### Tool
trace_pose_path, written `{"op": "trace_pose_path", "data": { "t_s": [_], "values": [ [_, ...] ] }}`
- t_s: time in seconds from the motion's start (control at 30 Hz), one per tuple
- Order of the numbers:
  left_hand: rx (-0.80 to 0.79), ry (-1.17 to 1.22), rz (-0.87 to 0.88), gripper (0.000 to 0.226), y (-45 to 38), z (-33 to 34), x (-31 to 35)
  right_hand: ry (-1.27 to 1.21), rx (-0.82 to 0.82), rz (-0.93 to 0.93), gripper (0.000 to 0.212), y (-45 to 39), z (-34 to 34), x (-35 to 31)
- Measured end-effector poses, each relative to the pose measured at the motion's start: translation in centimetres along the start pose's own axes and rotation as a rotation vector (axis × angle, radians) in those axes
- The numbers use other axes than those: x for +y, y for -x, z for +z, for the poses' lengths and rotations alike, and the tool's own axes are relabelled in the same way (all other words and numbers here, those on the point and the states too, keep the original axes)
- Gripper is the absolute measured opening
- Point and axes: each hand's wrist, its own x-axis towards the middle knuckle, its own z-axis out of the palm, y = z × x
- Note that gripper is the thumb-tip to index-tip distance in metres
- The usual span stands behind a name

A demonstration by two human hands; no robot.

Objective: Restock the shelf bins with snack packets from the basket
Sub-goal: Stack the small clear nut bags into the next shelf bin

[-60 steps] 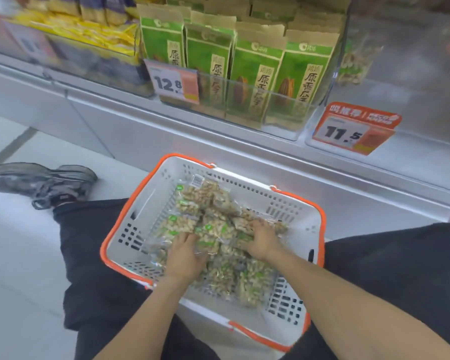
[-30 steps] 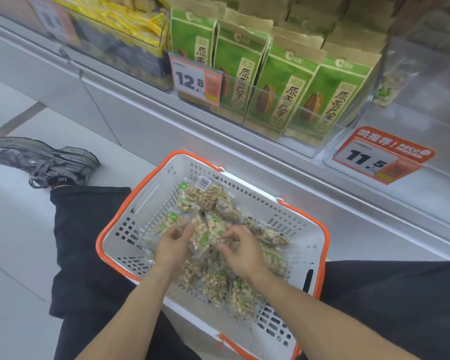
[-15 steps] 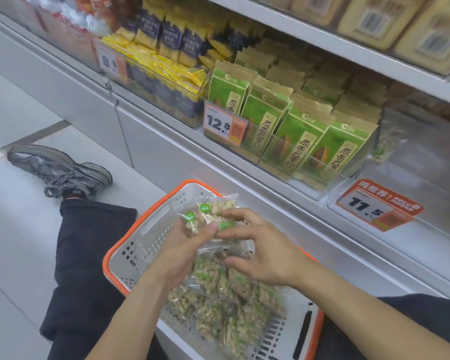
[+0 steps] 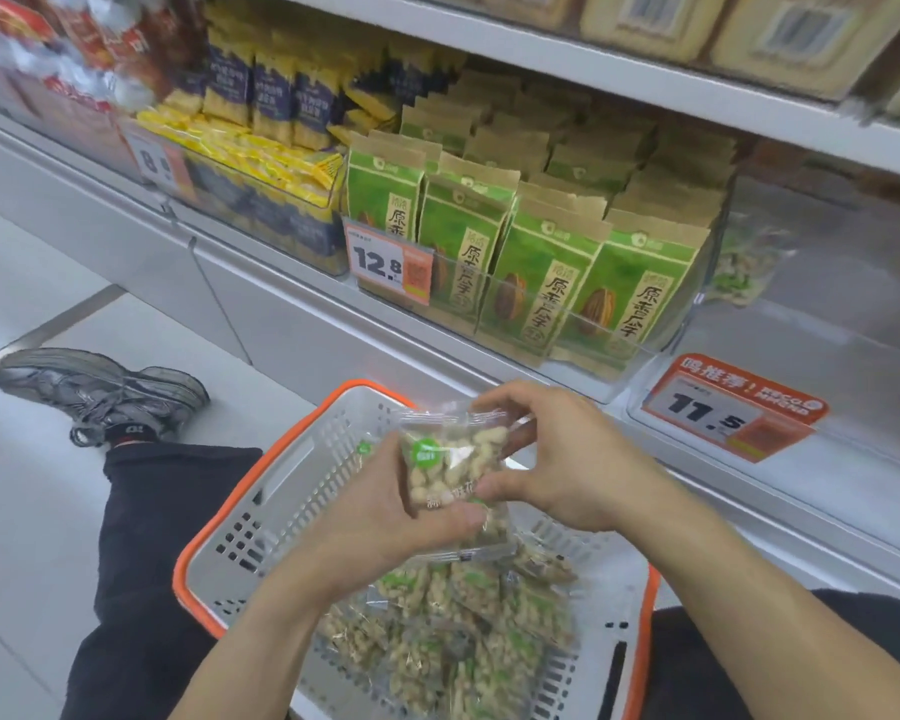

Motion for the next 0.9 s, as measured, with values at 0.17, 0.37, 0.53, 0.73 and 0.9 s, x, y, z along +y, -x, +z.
{"op": "trace_pose_path", "data": {
  "t_s": [0.17, 0.37, 0.53, 0.73, 0.9],
  "values": [
    [-0.052, -0.176, 0.072, 0.046, -1.2, 1.1, 2.7, -0.02, -0.185, 0.002, 0.123, 0.9, -4.1, 0.8],
    [-0.097, -0.088, 0.189, 0.05, -2.5, 2.1, 4.8, -0.024, -0.064, -0.138, 0.095, 1.7, -7.0, 1.7],
    [0.055, -0.11, 0.406, 0.078, -4.3, 4.3, 6.8, -0.267, 0.225, -0.276, 0.06, 3.5, -9.3, 2.9],
    [0.122, -0.255, 0.589, 0.092, -6.3, 7.1, 9.6, -0.252, 0.771, -0.366, 0.051, 7.6, -11.9, 5.1],
    [0.073, -0.573, 0.61, 0.083, -8.9, 10.2, 8.7, -0.078, 0.969, -0.257, 0.054, 8.5, -12.5, 7.7]
  ]
}}
